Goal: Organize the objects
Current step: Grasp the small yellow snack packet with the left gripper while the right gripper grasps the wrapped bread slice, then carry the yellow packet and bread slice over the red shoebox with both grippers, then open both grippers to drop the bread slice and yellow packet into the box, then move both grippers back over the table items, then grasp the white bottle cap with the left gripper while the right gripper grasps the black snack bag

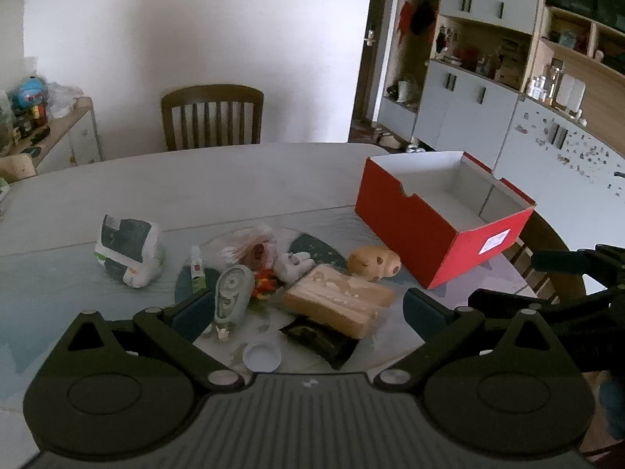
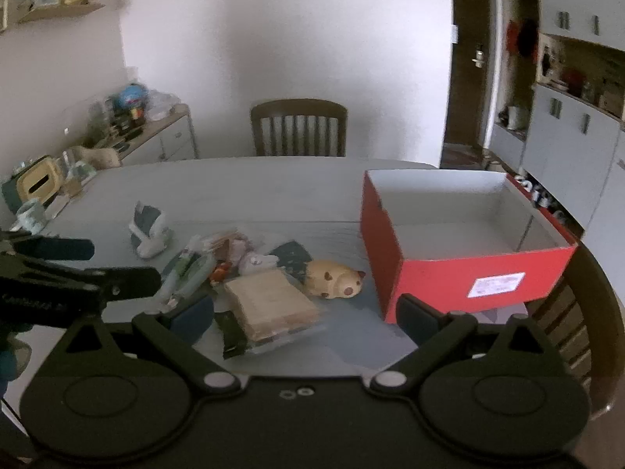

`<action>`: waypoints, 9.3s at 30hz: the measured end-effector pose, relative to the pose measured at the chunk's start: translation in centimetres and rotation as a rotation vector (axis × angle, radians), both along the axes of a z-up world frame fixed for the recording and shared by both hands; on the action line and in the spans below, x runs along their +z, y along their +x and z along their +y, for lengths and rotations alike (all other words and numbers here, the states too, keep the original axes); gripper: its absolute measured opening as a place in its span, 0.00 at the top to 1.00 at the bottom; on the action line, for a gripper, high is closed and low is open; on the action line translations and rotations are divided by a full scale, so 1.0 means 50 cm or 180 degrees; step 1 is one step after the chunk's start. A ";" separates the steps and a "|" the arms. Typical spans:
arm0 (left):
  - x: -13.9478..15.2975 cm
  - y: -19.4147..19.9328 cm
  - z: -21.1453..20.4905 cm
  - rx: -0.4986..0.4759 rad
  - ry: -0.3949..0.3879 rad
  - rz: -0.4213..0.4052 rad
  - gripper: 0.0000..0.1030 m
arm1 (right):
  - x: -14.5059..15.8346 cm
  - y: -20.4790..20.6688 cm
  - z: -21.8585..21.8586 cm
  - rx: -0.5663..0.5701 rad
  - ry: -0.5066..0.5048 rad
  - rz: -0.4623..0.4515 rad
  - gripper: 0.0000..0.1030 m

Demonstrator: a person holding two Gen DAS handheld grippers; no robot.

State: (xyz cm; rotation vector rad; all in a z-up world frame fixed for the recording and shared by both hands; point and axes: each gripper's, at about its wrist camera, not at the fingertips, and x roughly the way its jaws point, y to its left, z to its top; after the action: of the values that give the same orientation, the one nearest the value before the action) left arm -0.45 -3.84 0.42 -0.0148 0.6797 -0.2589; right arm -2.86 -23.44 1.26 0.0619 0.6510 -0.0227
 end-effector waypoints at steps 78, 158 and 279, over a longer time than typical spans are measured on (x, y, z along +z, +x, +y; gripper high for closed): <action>-0.218 0.218 0.266 -0.0363 0.0096 0.0595 0.80 | -0.105 0.266 0.045 -0.0222 0.0232 0.0970 0.22; -0.187 0.514 -0.630 -0.1143 0.0792 0.1350 0.80 | -0.173 0.347 -0.513 -0.0233 -0.0326 0.1287 0.33; -0.294 0.098 0.010 -0.1164 0.0606 0.0455 0.01 | -0.250 0.281 0.088 0.0066 0.0028 0.1476 0.17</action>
State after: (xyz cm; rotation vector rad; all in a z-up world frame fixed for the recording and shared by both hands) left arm 4.44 -3.34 -14.27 0.2775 0.8461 -0.5470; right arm 11.20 -19.04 -11.22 0.0587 1.1152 -0.0143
